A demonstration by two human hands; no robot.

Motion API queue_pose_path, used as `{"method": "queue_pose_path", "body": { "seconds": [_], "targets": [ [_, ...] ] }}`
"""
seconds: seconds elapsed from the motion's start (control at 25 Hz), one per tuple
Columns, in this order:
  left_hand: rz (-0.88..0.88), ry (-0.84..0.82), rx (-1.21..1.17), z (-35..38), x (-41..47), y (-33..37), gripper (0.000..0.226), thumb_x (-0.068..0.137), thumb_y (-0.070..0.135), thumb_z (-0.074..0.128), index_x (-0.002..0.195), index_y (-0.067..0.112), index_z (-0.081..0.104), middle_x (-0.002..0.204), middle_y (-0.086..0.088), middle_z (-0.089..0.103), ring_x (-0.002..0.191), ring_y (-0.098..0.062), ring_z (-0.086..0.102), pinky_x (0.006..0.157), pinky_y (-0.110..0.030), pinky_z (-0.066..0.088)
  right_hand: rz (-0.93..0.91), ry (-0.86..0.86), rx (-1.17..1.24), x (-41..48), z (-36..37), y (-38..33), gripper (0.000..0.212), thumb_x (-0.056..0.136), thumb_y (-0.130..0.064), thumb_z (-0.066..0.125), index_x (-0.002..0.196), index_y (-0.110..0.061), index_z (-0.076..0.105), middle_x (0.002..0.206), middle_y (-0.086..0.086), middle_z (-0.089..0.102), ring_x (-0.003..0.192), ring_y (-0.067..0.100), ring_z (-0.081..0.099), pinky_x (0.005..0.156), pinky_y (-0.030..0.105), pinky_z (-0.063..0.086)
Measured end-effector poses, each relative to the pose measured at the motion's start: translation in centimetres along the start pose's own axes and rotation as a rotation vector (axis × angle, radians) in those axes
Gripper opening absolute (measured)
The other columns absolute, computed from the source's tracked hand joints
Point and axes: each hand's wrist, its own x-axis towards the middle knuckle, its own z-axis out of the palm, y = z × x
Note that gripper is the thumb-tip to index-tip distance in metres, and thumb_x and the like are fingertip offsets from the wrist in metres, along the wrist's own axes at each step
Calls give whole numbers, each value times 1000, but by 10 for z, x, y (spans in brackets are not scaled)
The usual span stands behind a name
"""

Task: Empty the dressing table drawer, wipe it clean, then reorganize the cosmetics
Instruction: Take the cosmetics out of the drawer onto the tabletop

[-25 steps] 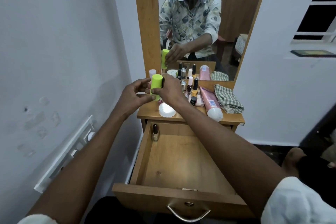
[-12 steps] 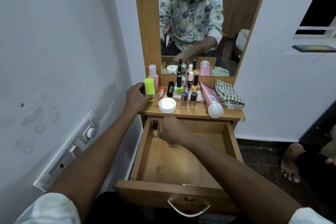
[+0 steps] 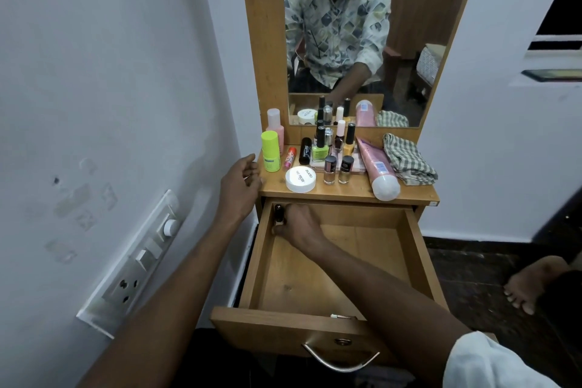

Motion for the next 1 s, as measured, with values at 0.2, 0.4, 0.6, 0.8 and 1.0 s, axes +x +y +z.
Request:
{"method": "queue_pose_path", "body": {
  "seconds": [0.2, 0.4, 0.6, 0.8, 1.0],
  "targets": [
    [-46, -3, -25, 0, 2, 0, 51, 93, 7, 61, 142, 12, 49, 120, -2, 65, 105, -9, 59, 91, -19, 47, 71, 33, 59, 1, 8, -5, 24, 87, -15, 72, 110, -14, 68, 106, 2, 69, 94, 16, 67, 68, 20, 46],
    [-61, 41, -26, 5, 1, -7, 44, 98, 12, 57, 141, 12, 51, 125, -3, 63, 109, -11, 60, 100, -27, 49, 73, -24, 14, -7, -5, -3, 19, 85, -19, 75, 102, -15, 68, 97, 1, 68, 84, 13, 64, 66, 22, 51],
    [-75, 54, -44, 6, 3, -11, 41, 97, 14, 59, 138, 11, 54, 121, -2, 65, 104, -8, 60, 93, -18, 46, -54, -10, 45, -21, -36, -11, 20, 83, -19, 76, 99, -13, 66, 90, -4, 61, 78, 10, 58, 52, 15, 38],
    [-61, 57, -69, 6, 2, -10, 40, 96, 6, 57, 135, 5, 55, 119, -7, 67, 102, -12, 62, 94, -23, 49, -152, 149, 4, -12, -66, -46, 26, 83, -22, 72, 105, -8, 69, 95, 7, 70, 87, 22, 65, 69, 34, 56],
    [-43, 47, -75, 4, 3, -10, 41, 94, 3, 56, 135, 3, 55, 118, -9, 67, 102, -14, 62, 97, -32, 52, -136, 222, -5, 5, -71, -70, 14, 85, -13, 66, 96, -6, 67, 92, 13, 68, 78, 28, 62, 61, 32, 46]
  ]
}}
